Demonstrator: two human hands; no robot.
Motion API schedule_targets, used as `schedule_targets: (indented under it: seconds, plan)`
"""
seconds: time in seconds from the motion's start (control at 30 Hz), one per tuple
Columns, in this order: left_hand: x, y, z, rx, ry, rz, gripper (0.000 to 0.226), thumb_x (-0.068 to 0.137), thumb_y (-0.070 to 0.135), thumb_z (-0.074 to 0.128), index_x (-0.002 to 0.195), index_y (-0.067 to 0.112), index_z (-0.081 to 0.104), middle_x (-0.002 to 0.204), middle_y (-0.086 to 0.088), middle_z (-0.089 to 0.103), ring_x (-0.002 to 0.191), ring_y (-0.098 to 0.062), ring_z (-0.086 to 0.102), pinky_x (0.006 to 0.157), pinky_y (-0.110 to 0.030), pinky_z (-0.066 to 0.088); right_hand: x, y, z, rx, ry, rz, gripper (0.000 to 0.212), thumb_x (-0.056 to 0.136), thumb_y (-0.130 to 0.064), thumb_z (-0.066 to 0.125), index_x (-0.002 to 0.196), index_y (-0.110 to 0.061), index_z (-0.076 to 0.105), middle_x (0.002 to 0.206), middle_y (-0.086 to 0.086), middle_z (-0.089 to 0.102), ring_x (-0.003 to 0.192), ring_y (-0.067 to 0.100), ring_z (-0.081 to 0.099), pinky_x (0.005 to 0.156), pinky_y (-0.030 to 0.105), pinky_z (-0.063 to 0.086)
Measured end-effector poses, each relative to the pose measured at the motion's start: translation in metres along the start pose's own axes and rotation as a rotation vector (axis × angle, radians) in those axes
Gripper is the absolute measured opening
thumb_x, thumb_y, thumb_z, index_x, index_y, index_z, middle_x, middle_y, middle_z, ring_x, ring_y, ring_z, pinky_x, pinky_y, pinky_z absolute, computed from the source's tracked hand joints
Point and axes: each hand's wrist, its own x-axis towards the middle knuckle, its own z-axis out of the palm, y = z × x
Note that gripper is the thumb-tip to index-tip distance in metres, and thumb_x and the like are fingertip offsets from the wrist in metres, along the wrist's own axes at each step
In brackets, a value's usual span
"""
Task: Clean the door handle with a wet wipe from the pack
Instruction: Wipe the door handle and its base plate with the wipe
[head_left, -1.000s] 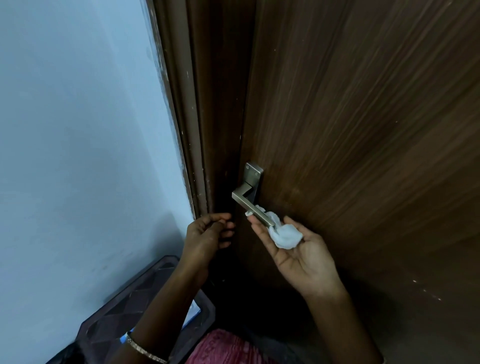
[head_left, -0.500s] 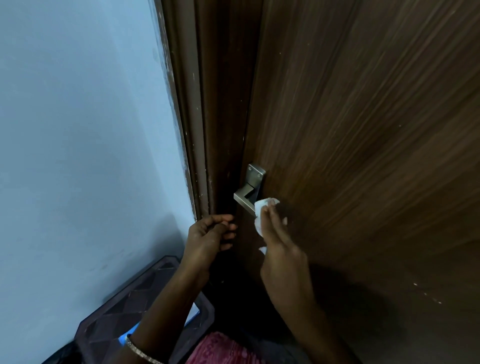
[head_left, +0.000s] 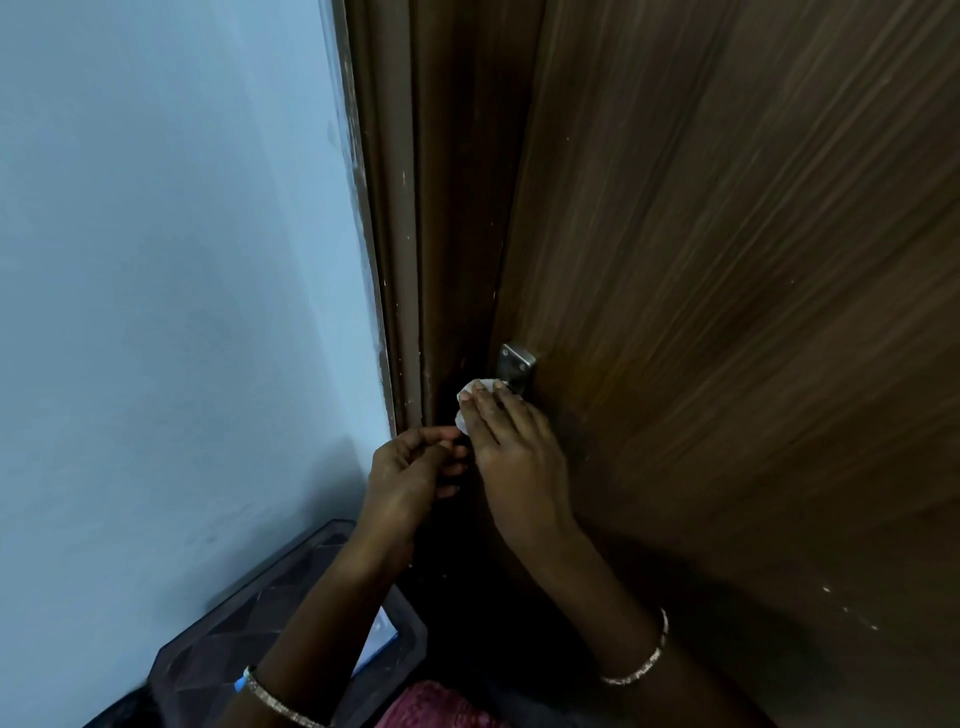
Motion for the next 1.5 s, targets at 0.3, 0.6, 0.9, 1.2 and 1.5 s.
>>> schedule_targets:
  seconds: [0.3, 0.6, 0.9, 1.2, 1.5]
  plan:
    - [-0.014, 0.012, 0.012, 0.056, -0.038, -0.014, 0.018, 0.097, 0.013, 0.058, 0.102, 0.022, 0.073, 0.09, -0.002, 0.077, 0.086, -0.018, 0.071, 0.066, -0.027, 0.053, -0.061, 0.012, -0.026, 0.244, 0.083, 0.168, 0.053, 0.078, 0.0, 0.075, 0.13, -0.005, 0.064, 0.133, 0.012, 0.066, 0.121, 0.02, 0.065, 0.096, 0.029, 0.057]
    - [-0.04, 0.025, 0.007, 0.04, -0.084, -0.058, 0.019, 0.098, 0.01, 0.055, 0.103, 0.017, 0.072, 0.091, -0.003, 0.077, 0.084, -0.015, 0.07, 0.068, -0.027, 0.056, -0.06, 0.019, -0.025, 1.693, 0.211, 1.08, 0.028, 0.089, 0.008, 0.063, 0.112, -0.004, 0.074, 0.116, 0.015, 0.074, 0.109, 0.027, 0.071, 0.092, 0.034, 0.059]
    - [-0.068, 0.029, -0.021, 0.048, -0.151, -0.055, 0.019, 0.098, 0.012, 0.056, 0.102, 0.017, 0.074, 0.093, -0.006, 0.077, 0.082, -0.016, 0.071, 0.063, -0.026, 0.055, -0.058, 0.002, -0.023, 2.37, 0.413, 1.462, 0.031, 0.097, 0.013, 0.04, 0.121, 0.003, 0.059, 0.119, 0.024, 0.062, 0.082, 0.021, 0.078, 0.06, 0.023, 0.061]
    - [-0.115, 0.031, -0.073, 0.079, -0.158, 0.009, 0.018, 0.098, 0.012, 0.056, 0.104, 0.016, 0.073, 0.093, -0.007, 0.076, 0.082, -0.016, 0.071, 0.063, -0.025, 0.055, -0.069, -0.04, -0.058, 2.009, 0.421, 1.516, 0.039, 0.087, 0.023, 0.043, 0.112, 0.002, 0.063, 0.108, 0.014, 0.061, 0.096, 0.02, 0.062, 0.082, 0.031, 0.05]
    - [-0.195, -0.001, -0.14, 0.116, -0.24, 0.039, 0.021, 0.094, 0.013, 0.064, 0.114, 0.018, 0.069, 0.107, -0.012, 0.072, 0.086, -0.018, 0.069, 0.066, -0.025, 0.056, -0.125, -0.181, -0.109, 1.576, 0.164, 1.385, 0.014, 0.087, 0.002, 0.07, 0.099, -0.006, 0.074, 0.076, 0.005, 0.076, 0.059, 0.012, 0.072, 0.052, 0.023, 0.057]
